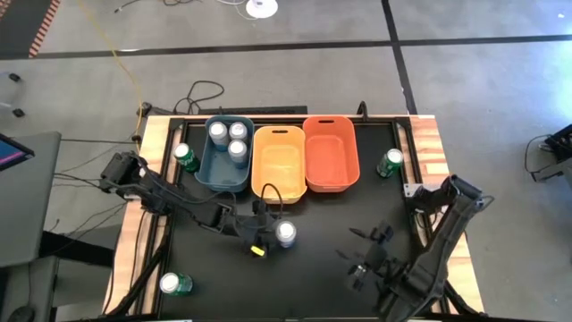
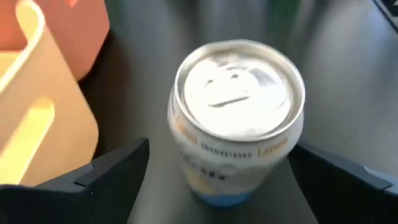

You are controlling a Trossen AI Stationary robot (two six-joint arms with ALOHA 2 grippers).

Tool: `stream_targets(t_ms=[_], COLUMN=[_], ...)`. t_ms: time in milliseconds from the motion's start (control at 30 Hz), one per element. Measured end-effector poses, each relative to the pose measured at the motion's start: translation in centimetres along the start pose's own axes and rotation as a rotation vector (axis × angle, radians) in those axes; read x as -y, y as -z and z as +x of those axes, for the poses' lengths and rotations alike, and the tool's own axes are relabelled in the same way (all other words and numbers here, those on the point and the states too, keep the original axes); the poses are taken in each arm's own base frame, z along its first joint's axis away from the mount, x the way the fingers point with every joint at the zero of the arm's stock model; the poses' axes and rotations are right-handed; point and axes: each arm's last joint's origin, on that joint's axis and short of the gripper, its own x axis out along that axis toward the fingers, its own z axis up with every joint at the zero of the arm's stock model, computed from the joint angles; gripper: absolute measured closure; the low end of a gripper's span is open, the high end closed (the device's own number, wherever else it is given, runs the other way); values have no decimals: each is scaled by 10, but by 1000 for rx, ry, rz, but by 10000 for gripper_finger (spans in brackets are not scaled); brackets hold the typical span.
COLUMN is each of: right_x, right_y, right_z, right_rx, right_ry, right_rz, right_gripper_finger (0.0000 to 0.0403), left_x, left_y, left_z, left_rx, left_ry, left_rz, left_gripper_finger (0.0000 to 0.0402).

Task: Sort soda cans
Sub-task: Put the white soda can into the blue bin

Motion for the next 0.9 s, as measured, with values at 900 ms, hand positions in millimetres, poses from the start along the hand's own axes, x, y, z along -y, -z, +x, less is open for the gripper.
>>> stream_targets(t_ms=[900], right_x=[22], right_y=[73], right_z=[47], right_rx=[227], right_ry=[131], right_rz=[187], right_gripper_finger=[74], left_x=[-4], left_y=[-16], left_z=[5], left_rx=[148], left_ry=[66], left_rz=[66], left_gripper_finger=[22])
